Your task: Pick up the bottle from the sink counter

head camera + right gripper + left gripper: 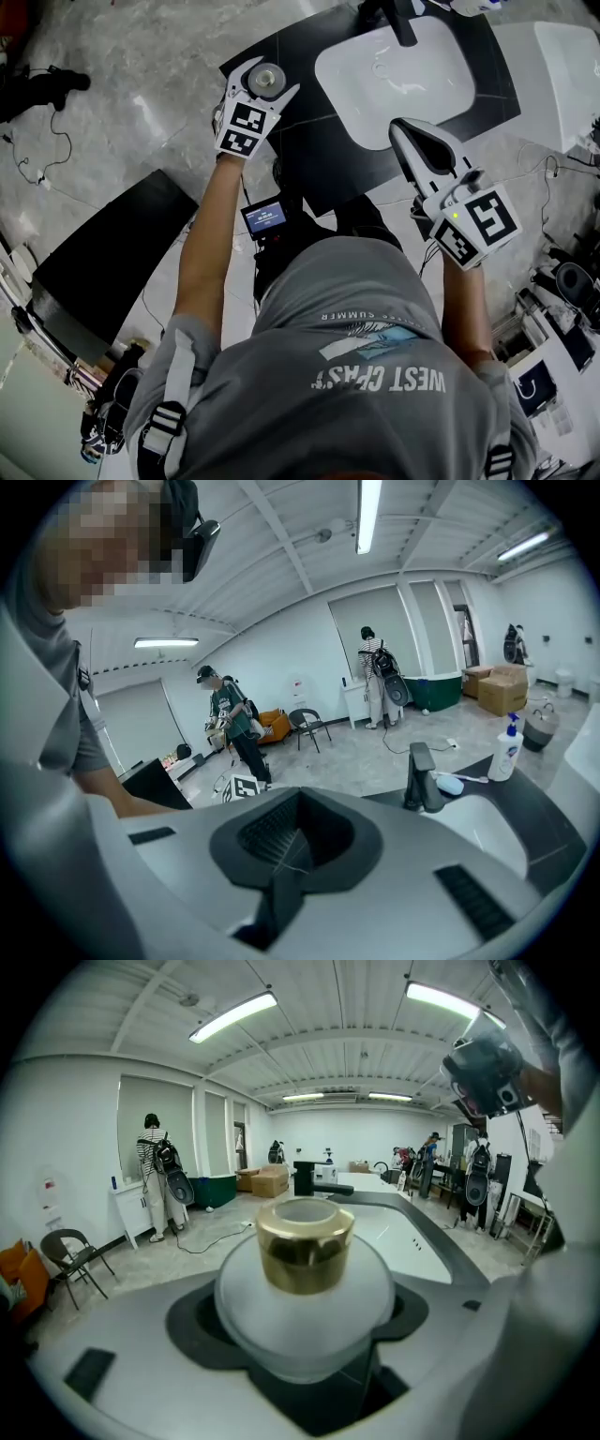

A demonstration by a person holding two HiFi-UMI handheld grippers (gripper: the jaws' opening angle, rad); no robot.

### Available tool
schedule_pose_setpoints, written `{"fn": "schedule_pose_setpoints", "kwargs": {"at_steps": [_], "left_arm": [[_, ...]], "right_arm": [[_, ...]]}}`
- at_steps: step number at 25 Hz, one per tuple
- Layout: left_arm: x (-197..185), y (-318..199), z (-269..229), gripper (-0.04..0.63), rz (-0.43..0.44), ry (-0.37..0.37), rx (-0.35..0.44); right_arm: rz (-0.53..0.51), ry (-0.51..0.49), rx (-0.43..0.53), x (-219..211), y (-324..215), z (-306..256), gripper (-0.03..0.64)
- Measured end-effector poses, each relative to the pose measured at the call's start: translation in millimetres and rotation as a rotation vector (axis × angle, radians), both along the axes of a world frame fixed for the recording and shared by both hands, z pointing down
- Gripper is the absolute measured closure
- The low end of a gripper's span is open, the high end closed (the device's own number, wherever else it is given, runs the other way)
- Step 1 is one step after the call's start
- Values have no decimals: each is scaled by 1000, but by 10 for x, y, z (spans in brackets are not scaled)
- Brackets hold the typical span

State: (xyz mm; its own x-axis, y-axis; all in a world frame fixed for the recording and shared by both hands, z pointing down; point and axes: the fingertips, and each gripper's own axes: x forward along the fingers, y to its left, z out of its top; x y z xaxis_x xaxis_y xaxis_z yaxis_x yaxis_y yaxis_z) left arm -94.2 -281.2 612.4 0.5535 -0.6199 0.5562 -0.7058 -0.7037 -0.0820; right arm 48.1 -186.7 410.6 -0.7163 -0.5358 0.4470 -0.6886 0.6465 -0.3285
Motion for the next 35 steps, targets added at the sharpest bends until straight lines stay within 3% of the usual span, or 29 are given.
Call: {"fn": "schedule_pose_setpoints", "kwargs": {"at_steps": [10, 20, 35], "left_arm": [[-68, 164, -707, 261, 21, -12, 50], [351, 463, -1436, 261, 85, -9, 100], [428, 961, -2387, 261, 127, 29, 144]], "right_arm": [[24, -41, 64, 56, -4, -208, 615], [51, -77, 138, 426, 59, -473, 615], [70, -88, 254, 504, 157, -730, 617]]}}
